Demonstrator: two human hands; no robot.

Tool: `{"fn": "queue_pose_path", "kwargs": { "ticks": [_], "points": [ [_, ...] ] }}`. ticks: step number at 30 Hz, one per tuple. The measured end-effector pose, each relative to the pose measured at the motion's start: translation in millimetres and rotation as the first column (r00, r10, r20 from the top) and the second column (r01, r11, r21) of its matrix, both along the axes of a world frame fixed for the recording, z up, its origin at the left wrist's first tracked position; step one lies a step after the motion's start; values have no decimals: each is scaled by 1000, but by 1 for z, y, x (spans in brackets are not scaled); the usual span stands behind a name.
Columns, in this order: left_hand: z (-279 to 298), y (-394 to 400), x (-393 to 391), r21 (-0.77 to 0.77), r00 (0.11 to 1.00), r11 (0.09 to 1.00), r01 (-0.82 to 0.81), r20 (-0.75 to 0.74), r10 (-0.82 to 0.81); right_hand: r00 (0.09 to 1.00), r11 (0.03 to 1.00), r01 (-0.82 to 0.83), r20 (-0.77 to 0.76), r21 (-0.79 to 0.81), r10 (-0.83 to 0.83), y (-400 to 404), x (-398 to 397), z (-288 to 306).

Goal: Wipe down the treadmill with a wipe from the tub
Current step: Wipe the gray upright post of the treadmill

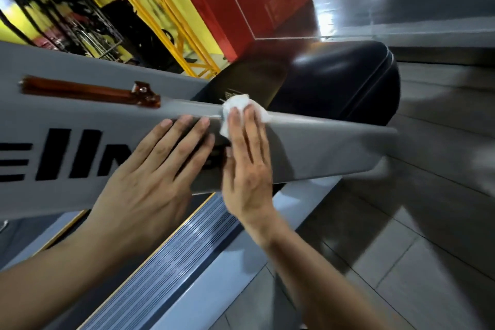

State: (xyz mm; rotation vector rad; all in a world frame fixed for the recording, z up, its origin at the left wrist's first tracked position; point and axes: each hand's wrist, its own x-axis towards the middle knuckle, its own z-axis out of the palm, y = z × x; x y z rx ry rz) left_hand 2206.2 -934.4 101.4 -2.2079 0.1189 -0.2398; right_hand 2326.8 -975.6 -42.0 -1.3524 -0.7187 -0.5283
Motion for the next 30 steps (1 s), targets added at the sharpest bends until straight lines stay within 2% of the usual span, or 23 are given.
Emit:
{"fn": "queue_pose_path", "kwargs": {
  "ticks": [2, 4, 5, 6, 8, 10, 12, 13, 15, 17, 19, 20, 21, 23, 25, 26, 27, 28, 30],
  "points": [
    [14, 4, -13, 14, 1000, 1000, -7, 15, 6, 979, 996, 81, -187, -25, -84, -1, 20, -33],
    [30, 8, -26, 38, 999, 999, -3, 33, 2, 851, 995, 101, -518, -13, -93, -8, 33, -58],
    [36, 10, -33, 47, 999, 999, -4, 44, 2, 785, 996, 84, -616, -3, -67, -8, 29, -59],
    [41, 12, -40, 53, 999, 999, -4, 51, 1, 763, 998, 70, -644, -2, -55, -6, 19, -50],
    [47, 14, -48, 66, 998, 998, -4, 55, 1, 854, 999, 48, -519, 7, -38, 0, -14, -15],
    [52, 15, -54, 63, 998, 998, -13, 55, 10, 975, 999, -35, -221, -16, 31, 4, -51, 23],
    [57, 15, -58, 60, 998, 998, -18, 63, 15, 998, 992, -63, 9, -106, 64, 5, -71, 39],
    [60, 15, -61, 66, 998, 998, -23, 67, 18, 999, 991, -34, 36, -130, 39, 5, -71, 37],
    [70, 16, -66, 82, 996, 996, -38, 86, 31, 992, 991, 35, -118, -133, -50, 8, -63, 22],
    [81, 17, -74, 94, 992, 994, -49, 119, 38, 924, 992, 70, -368, -107, -105, 9, -56, 17],
    [90, 17, -84, 94, 987, 994, -52, 158, 37, 859, 996, 55, -506, -73, -85, 13, -66, 36],
    [94, 17, -89, 91, 984, 994, -53, 175, 36, 871, 998, 31, -487, -59, -56, 15, -79, 55],
    [99, 19, -94, 86, 982, 995, -52, 188, 35, 918, 999, 0, -397, -52, -21, 16, -94, 75],
    [110, 21, -103, 91, 975, 995, -43, 220, 23, 993, 994, -60, -105, -94, 50, 18, -127, 107],
    [122, 26, -112, 109, 965, 993, -51, 262, 20, 995, 981, -58, 72, -184, 72, 17, -140, 113],
    [126, 28, -115, 119, 959, 991, -57, 281, 21, 995, 976, -14, 89, -219, 34, 17, -134, 103],
    [129, 30, -117, 131, 956, 989, -61, 294, 20, 999, 971, 31, 32, -236, -24, 18, -124, 86],
    [130, 32, -118, 145, 954, 987, -65, 298, 19, 991, 970, 68, -96, -235, -93, 17, -110, 68],
    [128, 34, -118, 164, 954, 983, -79, 297, 27, 908, 975, 83, -387, -207, -160, 12, -90, 39]
  ]
}}
